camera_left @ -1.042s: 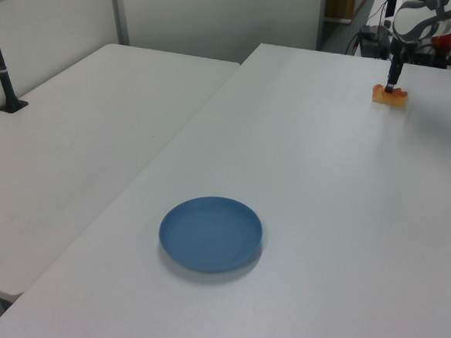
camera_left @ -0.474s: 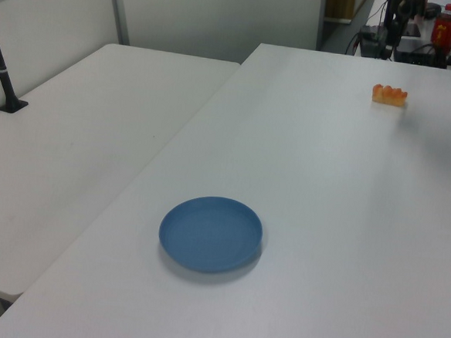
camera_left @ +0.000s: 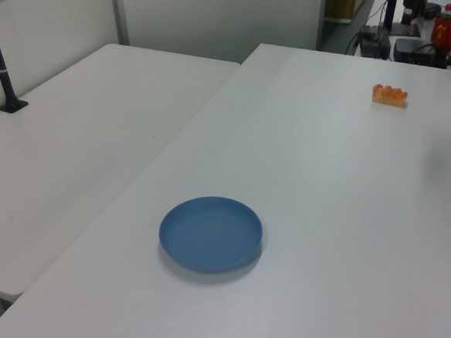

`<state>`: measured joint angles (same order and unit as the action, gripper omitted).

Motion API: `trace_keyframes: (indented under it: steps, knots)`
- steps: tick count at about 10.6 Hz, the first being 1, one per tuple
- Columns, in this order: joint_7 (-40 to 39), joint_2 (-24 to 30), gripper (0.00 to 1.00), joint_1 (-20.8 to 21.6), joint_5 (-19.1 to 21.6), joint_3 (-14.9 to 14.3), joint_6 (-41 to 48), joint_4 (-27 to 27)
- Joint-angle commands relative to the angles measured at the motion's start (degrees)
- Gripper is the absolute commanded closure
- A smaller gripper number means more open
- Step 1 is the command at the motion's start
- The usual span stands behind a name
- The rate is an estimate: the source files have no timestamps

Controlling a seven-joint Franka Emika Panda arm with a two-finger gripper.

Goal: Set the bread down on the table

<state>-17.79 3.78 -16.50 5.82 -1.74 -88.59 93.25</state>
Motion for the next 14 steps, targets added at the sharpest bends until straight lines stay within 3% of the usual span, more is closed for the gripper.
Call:
trace_keyframes:
  steps: [1,4,14]
  knots:
    - [13.5,-0.1,0.00,9.9,-0.5,-0.6,-0.3,1.3]
    - [15.2,-0.3,0.00,14.6,-0.6,-0.6,-3.5,2.3]
    - [15.2,-1.9,0.00,14.1,-0.6,-0.7,-4.9,1.9]
